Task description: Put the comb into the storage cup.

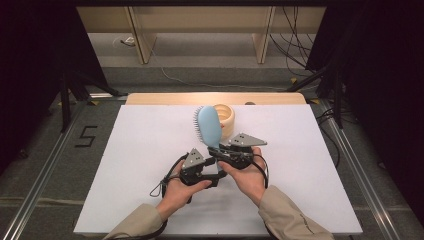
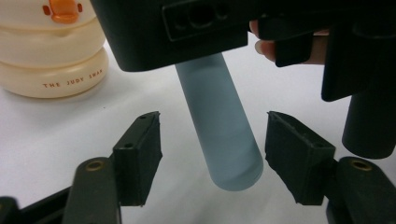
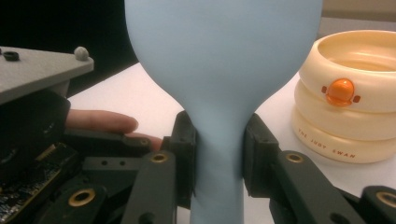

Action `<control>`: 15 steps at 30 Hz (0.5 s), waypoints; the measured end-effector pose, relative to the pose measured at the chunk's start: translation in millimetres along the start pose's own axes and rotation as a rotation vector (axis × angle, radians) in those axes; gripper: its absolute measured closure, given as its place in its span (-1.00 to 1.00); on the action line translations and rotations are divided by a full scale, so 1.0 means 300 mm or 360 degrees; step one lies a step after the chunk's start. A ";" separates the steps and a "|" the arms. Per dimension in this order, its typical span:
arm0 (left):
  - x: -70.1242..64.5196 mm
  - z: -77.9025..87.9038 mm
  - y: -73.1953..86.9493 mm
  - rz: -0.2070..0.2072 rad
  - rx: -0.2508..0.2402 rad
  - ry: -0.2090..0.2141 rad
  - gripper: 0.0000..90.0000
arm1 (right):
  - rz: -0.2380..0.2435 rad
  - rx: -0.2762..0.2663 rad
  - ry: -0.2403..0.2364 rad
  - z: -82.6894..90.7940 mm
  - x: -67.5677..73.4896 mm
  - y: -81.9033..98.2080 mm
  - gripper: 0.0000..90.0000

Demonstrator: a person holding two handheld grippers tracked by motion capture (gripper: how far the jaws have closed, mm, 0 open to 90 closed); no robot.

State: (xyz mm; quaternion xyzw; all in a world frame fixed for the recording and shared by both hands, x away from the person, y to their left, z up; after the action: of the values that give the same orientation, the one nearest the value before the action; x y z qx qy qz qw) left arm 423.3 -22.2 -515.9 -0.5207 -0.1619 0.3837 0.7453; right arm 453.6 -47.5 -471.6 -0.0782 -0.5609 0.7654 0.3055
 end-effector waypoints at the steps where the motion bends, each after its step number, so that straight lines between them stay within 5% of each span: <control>1: -0.001 -0.001 0.000 0.0002 -0.0001 0.0003 -0.15 | 0.0001 0.0001 0.0002 0.000 0.000 0.000 0.56; 15: -0.009 -0.005 -0.001 0.0038 -0.0011 0.0049 0.19 | 0.0007 -0.0009 0.0003 -0.001 0.000 -0.001 0.56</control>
State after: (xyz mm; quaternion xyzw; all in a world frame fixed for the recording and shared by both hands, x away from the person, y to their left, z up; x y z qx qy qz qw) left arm 422.6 -25.3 -515.7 -0.5310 -0.1457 0.3840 0.7412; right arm 453.7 -47.1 -471.5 -0.0811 -0.5626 0.7645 0.3042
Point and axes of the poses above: each handheld gripper's, and its own axes: z roughly backward along the jaws, y roughly out of its underside, x roughly to its left, the point moved 10 cm from there along -z, roughly forward along the jaws, and after that the axes turned 10 degrees about -y, right-handed, at the moved point
